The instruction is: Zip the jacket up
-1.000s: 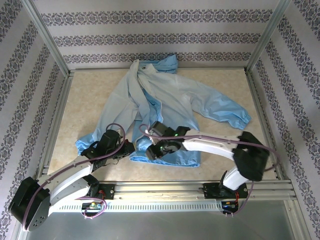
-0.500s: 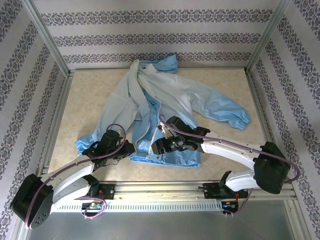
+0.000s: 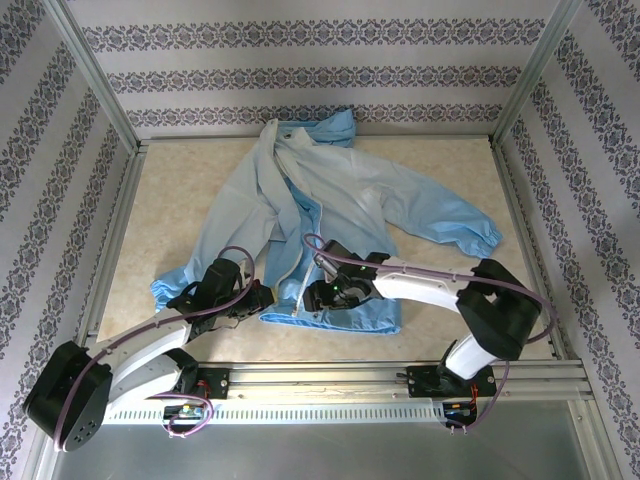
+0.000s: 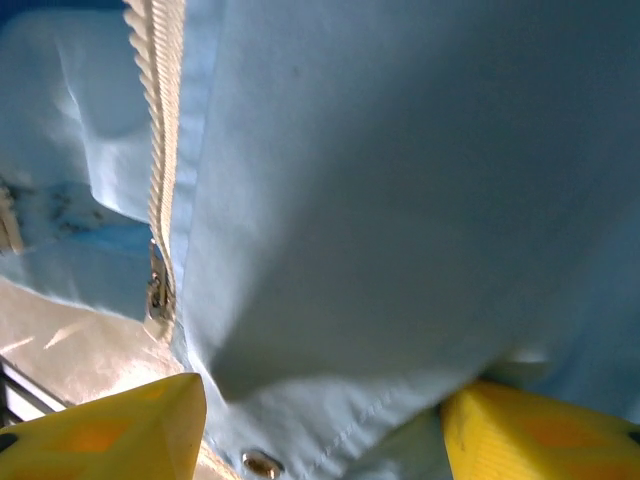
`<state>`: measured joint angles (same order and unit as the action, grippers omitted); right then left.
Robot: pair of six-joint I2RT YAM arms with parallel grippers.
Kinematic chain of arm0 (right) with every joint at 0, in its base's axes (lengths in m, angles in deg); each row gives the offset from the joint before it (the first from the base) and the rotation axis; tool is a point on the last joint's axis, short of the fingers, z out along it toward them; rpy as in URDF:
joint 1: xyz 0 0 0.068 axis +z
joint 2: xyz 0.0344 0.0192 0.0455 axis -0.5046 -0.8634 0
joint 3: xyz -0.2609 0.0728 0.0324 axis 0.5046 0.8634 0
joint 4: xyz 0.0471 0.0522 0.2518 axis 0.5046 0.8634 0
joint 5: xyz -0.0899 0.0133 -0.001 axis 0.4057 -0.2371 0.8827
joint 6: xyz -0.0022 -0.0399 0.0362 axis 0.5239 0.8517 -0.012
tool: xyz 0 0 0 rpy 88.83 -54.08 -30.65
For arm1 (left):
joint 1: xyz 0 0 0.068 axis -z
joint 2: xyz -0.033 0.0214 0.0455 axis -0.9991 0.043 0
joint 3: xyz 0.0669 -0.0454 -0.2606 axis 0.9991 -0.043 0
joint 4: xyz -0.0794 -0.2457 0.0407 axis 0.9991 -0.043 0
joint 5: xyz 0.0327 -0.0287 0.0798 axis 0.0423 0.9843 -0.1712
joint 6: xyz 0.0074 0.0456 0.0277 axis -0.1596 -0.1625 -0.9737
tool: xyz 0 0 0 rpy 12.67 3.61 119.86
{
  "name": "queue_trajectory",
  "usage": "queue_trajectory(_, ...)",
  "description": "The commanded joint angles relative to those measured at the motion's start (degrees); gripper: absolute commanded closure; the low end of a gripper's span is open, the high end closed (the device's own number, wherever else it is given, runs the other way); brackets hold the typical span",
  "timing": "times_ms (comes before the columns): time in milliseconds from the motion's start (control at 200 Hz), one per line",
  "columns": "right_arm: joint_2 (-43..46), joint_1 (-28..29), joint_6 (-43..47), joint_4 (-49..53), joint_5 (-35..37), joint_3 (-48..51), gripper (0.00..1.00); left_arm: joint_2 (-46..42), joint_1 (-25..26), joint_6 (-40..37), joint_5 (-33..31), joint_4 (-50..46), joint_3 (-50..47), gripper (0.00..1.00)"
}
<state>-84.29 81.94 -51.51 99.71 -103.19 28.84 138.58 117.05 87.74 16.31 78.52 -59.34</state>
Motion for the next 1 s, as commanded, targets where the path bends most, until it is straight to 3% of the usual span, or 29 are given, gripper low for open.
queue_trajectory(0,-2.65,0.66,-1.29,-2.85,-1.19,-3.46,0.37,1.26,0.14,0.51,1.95,4.28,-0.78,1.00)
queue_trajectory(135,-3.65,1.10,-0.72,-2.86,-0.68,-5.20,0.44,3.17,1.72,1.26,2.18,7.03,-0.78,1.00)
queue_trajectory(265,-1.69,1.05,0.96,-1.56,2.37,-4.80,0.82,4.25,2.04,1.45,3.29,8.64,-0.45,1.00)
queue_trajectory(400,3.11,-0.05,6.61,-0.59,3.78,-3.17,0.98,1.54,2.06,0.60,3.83,7.84,0.73,1.00)
queue_trajectory(680,16.43,-2.34,23.78,-0.60,2.82,1.69,0.92,-2.85,2.12,-1.60,3.94,10.30,3.51,1.00)
queue_trajectory(869,23.45,-2.33,33.54,-3.62,2.51,8.60,0.88,6.05,5.33,-0.28,2.28,19.40,3.88,1.00)
queue_trajectory(999,24.62,-2.42,32.77,-10.13,-1.27,13.35,0.82,15.06,10.20,2.48,-1.22,29.27,3.04,1.00)
